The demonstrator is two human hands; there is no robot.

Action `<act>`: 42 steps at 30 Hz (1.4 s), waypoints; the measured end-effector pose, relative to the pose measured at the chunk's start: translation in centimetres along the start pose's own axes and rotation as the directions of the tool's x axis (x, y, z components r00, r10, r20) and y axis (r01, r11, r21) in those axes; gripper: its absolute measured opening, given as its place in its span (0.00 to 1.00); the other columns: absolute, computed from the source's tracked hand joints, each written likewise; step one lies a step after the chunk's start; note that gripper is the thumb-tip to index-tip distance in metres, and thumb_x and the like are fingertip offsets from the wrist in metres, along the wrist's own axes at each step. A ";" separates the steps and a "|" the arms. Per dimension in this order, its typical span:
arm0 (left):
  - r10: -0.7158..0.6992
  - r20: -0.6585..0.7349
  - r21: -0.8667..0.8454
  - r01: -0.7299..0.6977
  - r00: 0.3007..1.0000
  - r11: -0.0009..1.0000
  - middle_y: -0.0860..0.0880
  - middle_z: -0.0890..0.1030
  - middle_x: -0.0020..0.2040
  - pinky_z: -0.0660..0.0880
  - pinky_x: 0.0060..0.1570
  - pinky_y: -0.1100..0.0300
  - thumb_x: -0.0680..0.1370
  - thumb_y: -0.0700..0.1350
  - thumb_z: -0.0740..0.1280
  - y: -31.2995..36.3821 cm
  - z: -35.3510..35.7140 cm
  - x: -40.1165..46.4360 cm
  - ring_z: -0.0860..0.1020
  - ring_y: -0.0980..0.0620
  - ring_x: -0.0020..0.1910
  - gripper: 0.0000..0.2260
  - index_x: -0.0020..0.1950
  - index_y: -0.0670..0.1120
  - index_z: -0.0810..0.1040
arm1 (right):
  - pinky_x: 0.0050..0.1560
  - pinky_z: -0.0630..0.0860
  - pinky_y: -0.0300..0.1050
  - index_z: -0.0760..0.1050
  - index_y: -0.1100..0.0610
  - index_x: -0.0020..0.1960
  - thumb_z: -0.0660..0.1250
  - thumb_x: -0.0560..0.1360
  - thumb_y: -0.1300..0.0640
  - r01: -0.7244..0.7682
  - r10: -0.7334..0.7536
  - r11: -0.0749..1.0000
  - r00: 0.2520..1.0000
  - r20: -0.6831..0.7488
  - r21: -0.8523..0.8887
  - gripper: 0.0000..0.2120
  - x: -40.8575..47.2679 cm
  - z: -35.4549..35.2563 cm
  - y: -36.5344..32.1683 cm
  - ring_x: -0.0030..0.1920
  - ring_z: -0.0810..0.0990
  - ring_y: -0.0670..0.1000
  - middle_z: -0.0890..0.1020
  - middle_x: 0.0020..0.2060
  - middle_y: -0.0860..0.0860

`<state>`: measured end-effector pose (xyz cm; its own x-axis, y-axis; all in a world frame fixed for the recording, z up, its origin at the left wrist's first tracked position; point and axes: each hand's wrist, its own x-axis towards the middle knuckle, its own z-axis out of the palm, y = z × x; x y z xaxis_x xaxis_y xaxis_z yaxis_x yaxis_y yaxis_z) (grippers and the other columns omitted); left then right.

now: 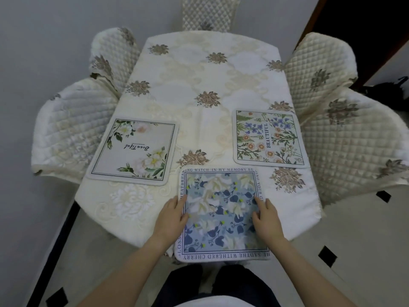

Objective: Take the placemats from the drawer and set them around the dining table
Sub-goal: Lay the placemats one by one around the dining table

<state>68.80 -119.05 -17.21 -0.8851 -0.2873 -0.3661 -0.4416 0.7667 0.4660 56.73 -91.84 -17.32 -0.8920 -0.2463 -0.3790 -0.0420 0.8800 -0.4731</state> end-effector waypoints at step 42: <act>-0.556 -0.155 -0.897 0.120 0.816 0.426 0.43 0.80 0.56 0.80 0.42 0.52 0.71 0.29 0.66 4.9 -1.9 -10.8 0.82 0.43 0.43 0.23 0.60 0.51 0.76 | 0.45 0.81 0.57 0.79 0.53 0.56 0.66 0.71 0.72 0.048 -0.217 0.810 0.951 0.222 0.585 0.20 -0.1 -5.7 -3.6 0.48 0.82 0.58 0.78 0.59 0.56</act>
<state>75.95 -113.28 -9.48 -0.4998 -0.7501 -0.4330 -0.4254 -0.2229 0.8771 54.43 -92.66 -11.00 -0.7390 -0.5152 -0.4341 0.1862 0.4630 -0.8666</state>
